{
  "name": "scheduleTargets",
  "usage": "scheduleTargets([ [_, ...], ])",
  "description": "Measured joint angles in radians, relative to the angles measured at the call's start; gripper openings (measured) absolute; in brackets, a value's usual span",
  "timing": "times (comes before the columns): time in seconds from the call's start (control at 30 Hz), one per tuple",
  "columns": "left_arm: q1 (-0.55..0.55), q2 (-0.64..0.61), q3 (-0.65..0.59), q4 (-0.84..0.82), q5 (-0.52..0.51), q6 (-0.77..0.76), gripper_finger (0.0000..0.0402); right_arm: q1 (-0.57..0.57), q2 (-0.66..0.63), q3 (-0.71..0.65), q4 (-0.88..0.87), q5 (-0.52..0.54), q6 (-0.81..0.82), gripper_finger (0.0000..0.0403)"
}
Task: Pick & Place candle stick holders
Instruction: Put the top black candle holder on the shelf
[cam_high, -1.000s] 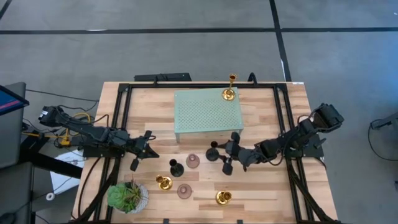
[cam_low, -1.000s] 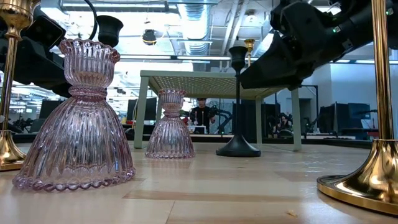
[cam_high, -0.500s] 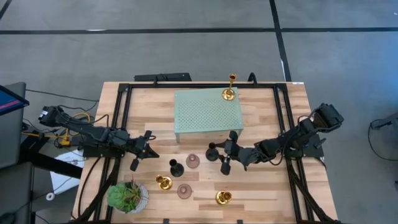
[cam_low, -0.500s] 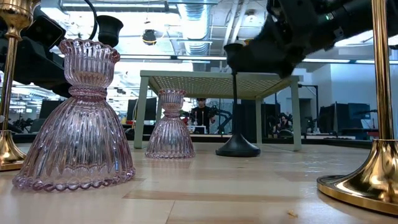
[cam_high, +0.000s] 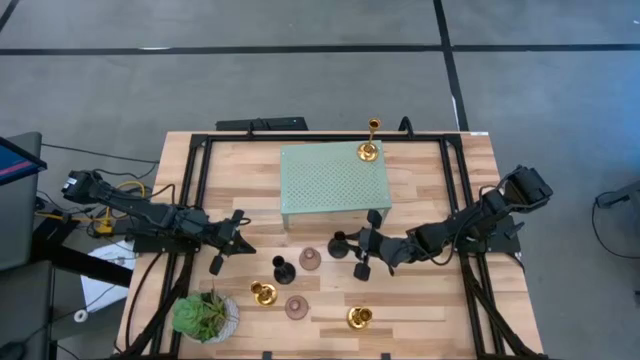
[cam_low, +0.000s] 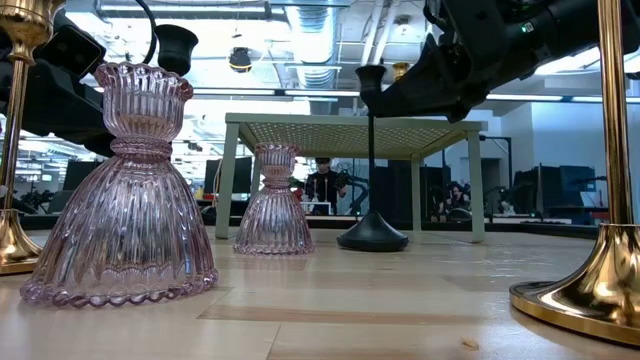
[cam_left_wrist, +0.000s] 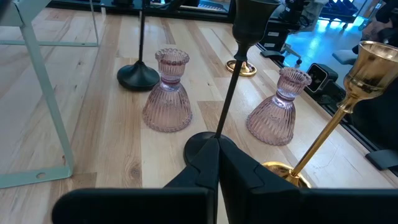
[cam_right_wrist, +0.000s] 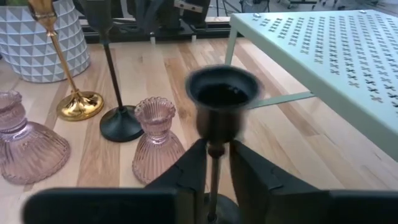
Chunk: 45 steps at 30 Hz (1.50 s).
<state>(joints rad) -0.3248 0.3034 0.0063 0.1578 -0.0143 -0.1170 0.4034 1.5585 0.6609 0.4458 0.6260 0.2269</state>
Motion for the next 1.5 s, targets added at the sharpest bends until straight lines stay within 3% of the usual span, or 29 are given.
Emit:
scheduleTargets([
  [0.2,0.0,0.0,0.0,0.0,0.0,0.0,0.0008,0.0,0.0,0.0,0.003,0.0,0.0,0.0005],
  [0.63,0.0,0.0,0.0,0.0,0.0,0.0,0.0008,-0.01,0.0,-0.001,-0.086,-0.071,0.101,0.0075],
  [1.13,0.0,0.0,0.0,0.0,0.0,0.0,0.0008,-0.083,0.0,-0.001,-0.055,-0.131,0.109,0.0179],
  [1.3,0.0,0.0,0.0,0.0,0.0,0.0,0.0008,-0.087,0.0,-0.001,-0.044,-0.132,0.106,0.0185],
  [1.5,0.0,0.0,0.0,0.0,0.0,0.0,0.0008,-0.087,0.001,-0.001,-0.011,-0.132,0.115,0.016],
])
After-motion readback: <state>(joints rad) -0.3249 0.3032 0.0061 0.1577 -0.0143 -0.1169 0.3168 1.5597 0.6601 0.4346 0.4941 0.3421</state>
